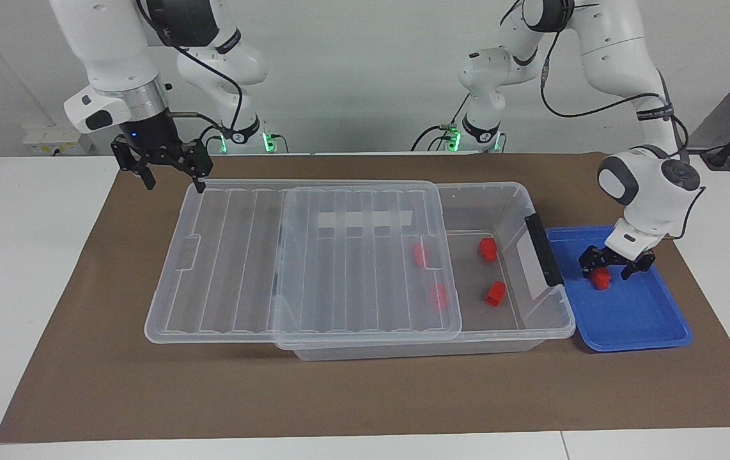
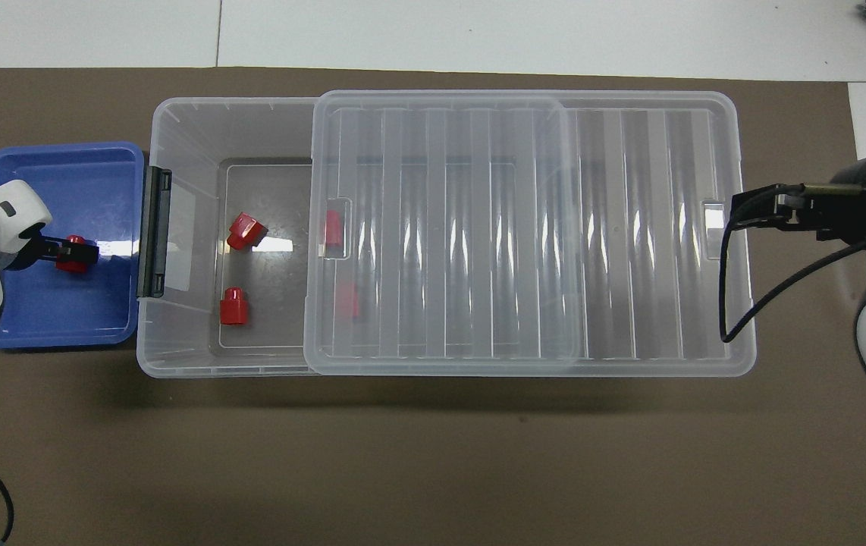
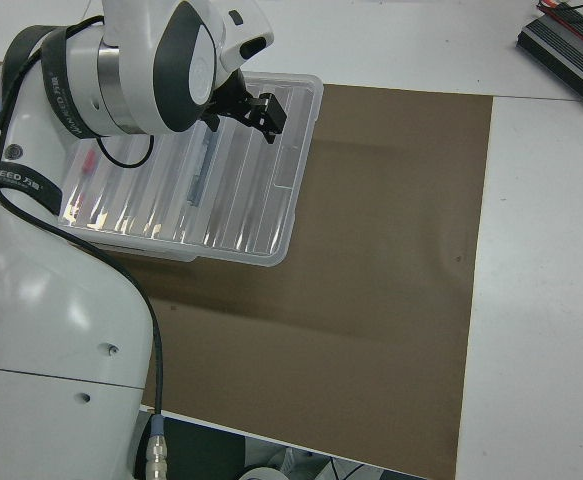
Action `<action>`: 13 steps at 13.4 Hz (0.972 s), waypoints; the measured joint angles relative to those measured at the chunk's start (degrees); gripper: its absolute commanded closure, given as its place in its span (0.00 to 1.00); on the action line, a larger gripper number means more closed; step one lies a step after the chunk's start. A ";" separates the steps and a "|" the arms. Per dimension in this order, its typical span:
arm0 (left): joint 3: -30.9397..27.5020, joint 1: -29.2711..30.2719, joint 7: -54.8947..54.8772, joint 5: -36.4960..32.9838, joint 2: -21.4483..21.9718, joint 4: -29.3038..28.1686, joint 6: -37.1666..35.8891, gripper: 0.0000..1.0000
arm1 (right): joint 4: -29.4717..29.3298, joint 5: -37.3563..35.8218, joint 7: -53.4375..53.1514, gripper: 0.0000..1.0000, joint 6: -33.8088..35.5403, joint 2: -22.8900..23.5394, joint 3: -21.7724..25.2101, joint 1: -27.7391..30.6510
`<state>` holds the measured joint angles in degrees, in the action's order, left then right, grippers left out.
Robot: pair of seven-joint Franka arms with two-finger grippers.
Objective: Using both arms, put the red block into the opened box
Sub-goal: 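Carry the red block over the open box with the left gripper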
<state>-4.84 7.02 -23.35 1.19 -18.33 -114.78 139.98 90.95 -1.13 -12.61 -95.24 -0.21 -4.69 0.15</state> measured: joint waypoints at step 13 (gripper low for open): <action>0.44 -0.49 3.07 1.19 0.84 9.50 -15.32 1.00 | -1.43 -0.01 -0.04 0.00 3.04 1.75 0.26 0.51</action>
<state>-4.41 6.53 -20.28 2.38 -17.49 -105.29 124.66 89.52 -1.14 -12.66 -92.20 1.54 -4.43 0.66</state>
